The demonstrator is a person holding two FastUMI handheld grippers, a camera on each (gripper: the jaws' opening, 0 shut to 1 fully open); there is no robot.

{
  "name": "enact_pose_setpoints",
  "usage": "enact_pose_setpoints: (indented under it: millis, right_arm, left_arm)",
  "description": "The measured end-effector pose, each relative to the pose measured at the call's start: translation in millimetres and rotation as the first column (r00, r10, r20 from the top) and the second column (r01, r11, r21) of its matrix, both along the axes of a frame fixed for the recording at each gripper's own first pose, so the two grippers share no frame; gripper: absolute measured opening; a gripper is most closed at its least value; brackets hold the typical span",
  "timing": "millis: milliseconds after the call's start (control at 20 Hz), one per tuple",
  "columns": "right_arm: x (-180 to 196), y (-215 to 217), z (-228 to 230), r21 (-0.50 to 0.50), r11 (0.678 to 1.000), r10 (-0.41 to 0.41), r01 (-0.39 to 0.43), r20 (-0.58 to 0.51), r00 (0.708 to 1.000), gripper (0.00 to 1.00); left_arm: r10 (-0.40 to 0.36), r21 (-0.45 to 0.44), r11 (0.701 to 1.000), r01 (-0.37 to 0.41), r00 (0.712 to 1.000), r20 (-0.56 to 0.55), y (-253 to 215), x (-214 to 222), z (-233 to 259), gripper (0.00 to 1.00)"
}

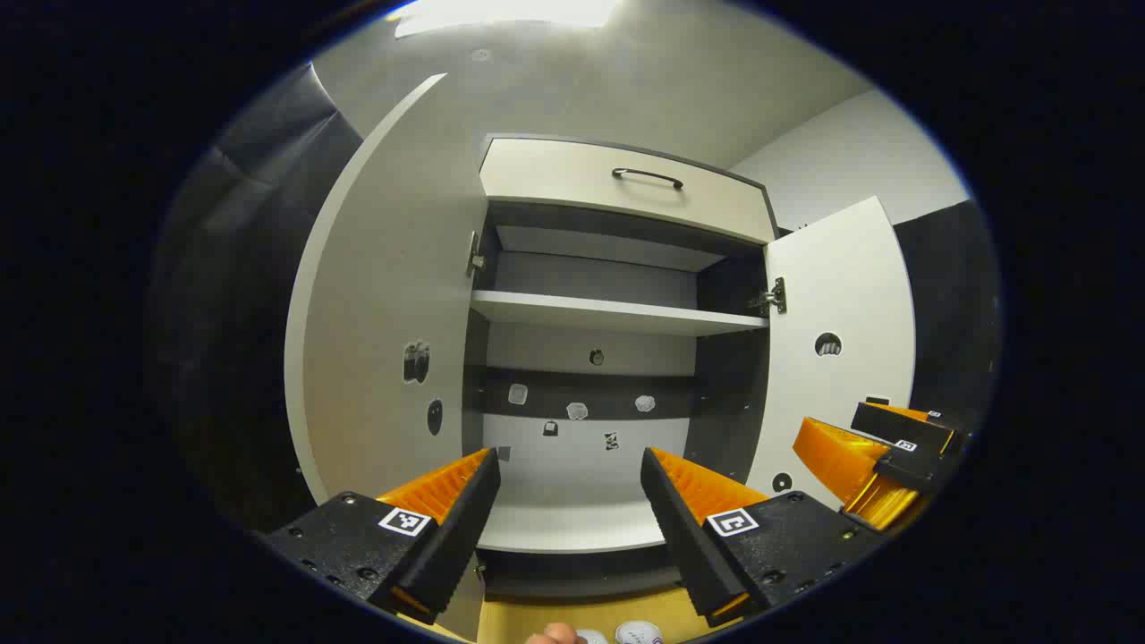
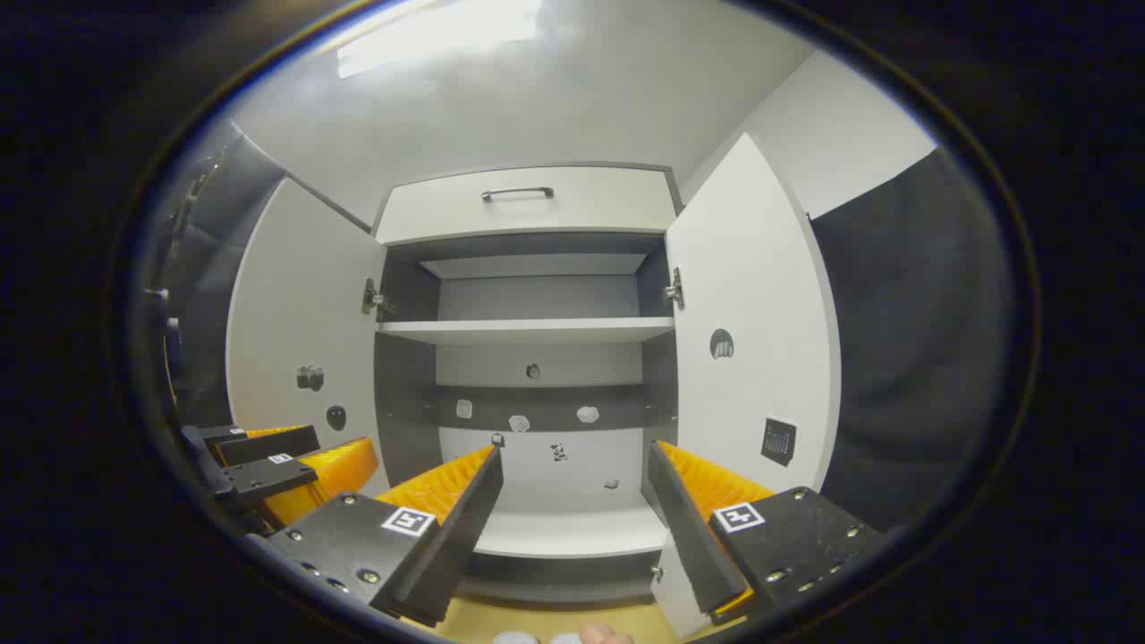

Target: Grab one shoe with the right hand and put it into the shoe cabinet, grab the other shoe with the left hand and put it into the shoe cabinet; then close the right door with the right hand and the left door with the left hand.

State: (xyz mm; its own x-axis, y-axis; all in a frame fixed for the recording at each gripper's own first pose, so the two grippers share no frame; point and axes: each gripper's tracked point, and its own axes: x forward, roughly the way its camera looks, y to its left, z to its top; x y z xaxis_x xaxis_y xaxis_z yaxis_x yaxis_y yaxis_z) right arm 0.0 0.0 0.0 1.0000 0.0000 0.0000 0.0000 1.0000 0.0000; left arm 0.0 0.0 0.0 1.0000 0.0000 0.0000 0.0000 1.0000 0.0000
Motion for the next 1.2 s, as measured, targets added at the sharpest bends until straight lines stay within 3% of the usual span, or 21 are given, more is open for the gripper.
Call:
enact_pose_setpoints:
  millis: [300, 900, 1200]
  right_arm:
    - [5, 0, -4, -0.014, 1.0, 0.008, -0.008, -0.015, 1.0, 0.97]
    - [16, 0, -19, -0.027, 1.0, 0.012, -0.013, -0.048, 0.999, 0.96]
    - [21, 5, -63, -0.054, 0.998, 0.015, -0.022, -0.124, 0.992, 0.98]
  left_arm:
    - [0.028, 0.008, 1.0, -0.028, 1.0, -0.005, 10, 5, -2, 0.99]
    - [0.058, 0.044, 0.997, -0.057, 0.998, -0.038, 21, 11, -14, 0.96]
    - [0.072, 0.053, 0.996, -0.07, 0.997, -0.036, 29, 8, -15, 0.96]
